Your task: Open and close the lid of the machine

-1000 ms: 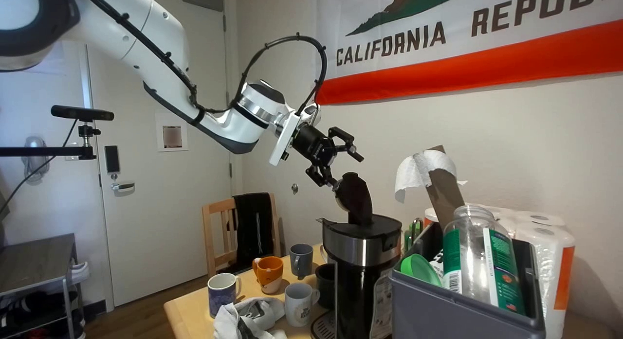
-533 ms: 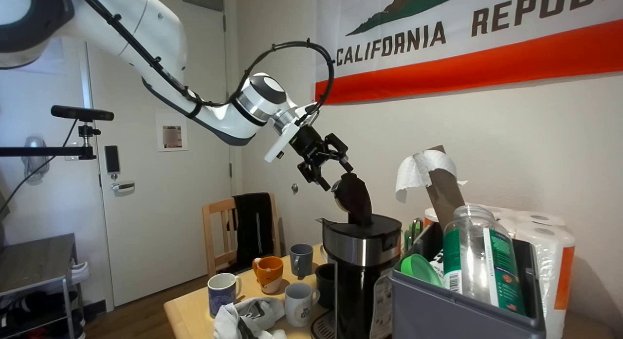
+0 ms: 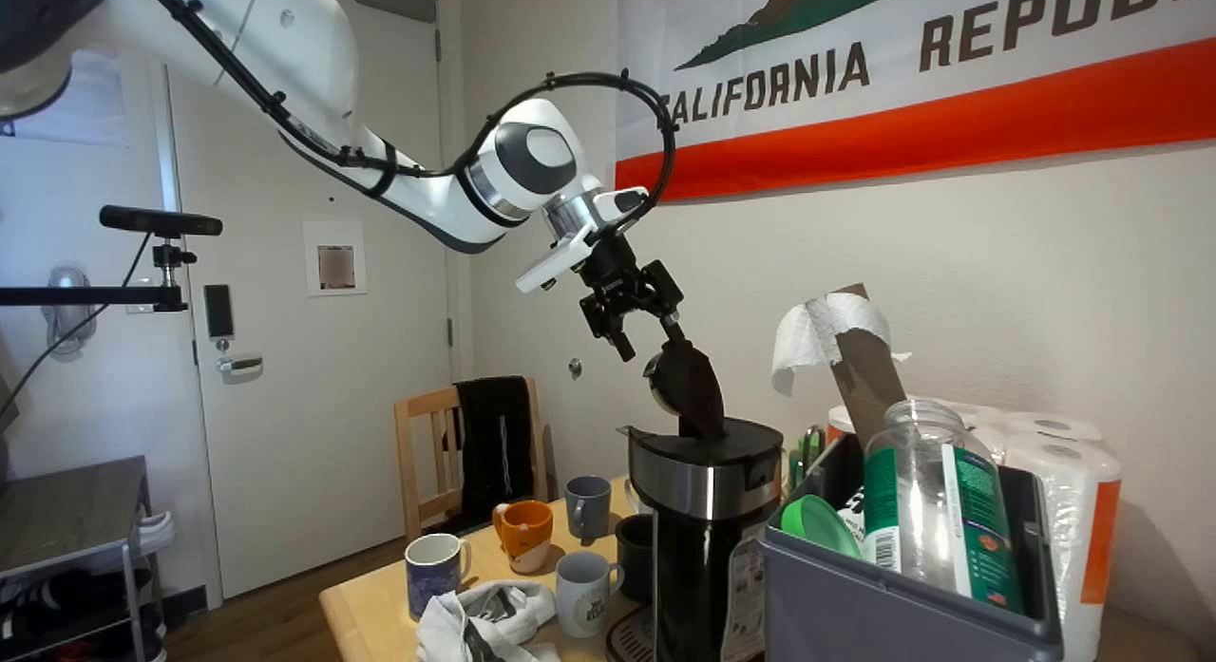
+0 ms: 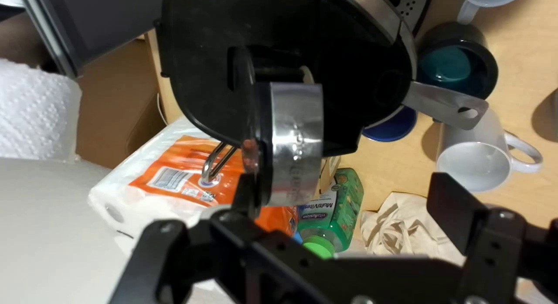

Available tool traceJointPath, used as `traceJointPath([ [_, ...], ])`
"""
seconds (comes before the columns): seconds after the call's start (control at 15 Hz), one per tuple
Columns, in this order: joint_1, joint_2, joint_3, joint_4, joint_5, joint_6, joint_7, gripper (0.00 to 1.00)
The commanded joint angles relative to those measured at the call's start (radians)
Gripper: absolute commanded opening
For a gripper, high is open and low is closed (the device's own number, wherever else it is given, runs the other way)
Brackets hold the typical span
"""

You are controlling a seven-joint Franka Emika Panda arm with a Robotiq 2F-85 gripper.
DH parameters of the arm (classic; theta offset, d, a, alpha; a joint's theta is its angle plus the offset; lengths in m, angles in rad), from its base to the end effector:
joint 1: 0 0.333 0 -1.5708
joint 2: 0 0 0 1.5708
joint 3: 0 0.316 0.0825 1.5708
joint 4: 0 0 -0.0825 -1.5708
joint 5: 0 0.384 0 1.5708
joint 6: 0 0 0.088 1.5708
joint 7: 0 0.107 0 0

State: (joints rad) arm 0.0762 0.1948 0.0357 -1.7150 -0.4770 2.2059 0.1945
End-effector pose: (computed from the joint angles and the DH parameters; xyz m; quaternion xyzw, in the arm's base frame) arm 0.6462 0.0553 0.5040 0.9655 0.0699 0.1734 0.1812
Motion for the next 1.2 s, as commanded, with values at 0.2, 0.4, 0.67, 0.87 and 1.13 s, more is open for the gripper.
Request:
traceJointPath([
  [0.2, -0.012, -0.026, 0.007, -0.060, 0.229, 0.042, -0.106, 1.00],
  [0.4, -0.007, -0.033, 0.001, -0.100, 0.250, 0.048, -0.096, 1.00],
  [0.67, -0.007, -0.039, -0.003, -0.169, 0.253, 0.067, -0.077, 1.00],
  [0.87, -0.006, -0.040, -0.003, -0.209, 0.257, 0.098, -0.069, 1.00],
  [1.13, -0.004, -0.066, 0.002, -0.196, 0.259, 0.076, -0.094, 1.00],
])
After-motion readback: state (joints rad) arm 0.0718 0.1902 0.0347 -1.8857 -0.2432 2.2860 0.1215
